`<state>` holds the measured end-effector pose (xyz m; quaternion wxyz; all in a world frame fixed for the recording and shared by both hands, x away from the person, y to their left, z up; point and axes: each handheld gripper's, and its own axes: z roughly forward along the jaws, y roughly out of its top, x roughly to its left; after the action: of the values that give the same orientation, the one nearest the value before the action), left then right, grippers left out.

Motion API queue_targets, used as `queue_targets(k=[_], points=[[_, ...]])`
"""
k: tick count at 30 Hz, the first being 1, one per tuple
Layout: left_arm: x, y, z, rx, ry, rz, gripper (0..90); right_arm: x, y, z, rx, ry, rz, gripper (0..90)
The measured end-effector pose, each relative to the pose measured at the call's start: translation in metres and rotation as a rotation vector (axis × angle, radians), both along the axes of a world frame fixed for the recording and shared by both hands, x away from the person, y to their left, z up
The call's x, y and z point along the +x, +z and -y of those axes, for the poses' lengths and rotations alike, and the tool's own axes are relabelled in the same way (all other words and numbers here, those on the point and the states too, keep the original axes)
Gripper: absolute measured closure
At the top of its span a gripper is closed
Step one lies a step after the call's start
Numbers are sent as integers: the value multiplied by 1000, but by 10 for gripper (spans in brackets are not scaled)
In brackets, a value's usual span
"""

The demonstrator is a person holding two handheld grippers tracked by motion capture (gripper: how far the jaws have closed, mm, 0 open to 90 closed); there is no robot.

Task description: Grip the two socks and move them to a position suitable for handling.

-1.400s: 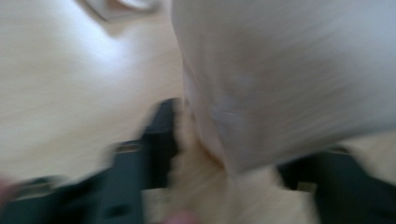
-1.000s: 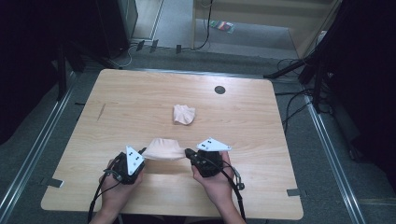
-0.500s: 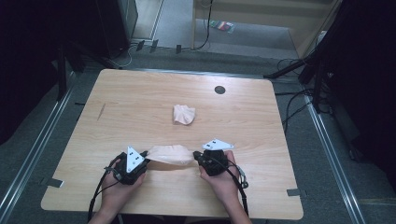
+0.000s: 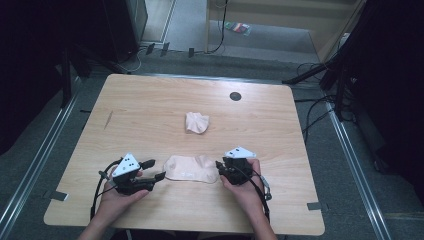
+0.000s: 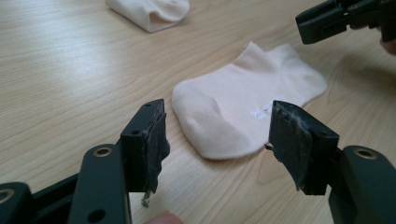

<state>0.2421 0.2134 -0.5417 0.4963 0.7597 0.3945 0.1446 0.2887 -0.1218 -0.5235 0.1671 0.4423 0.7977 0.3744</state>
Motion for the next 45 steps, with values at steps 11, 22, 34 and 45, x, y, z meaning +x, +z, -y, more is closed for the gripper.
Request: queue_targets(k=[11,22,34,45], points=[[21,-8,15,-13,137,-96,525,2,-6,8,106,-34,-46,573],[21,-10,28,94,128,-118,695,-5,-22,-14,-2,-21,-10,693],[11,-1,32,143,92,-115,895,-10,-14,-10,39,3,-17,865],[-13,7,25,126,75,-126,897,-27,8,6,72,16,-39,867]])
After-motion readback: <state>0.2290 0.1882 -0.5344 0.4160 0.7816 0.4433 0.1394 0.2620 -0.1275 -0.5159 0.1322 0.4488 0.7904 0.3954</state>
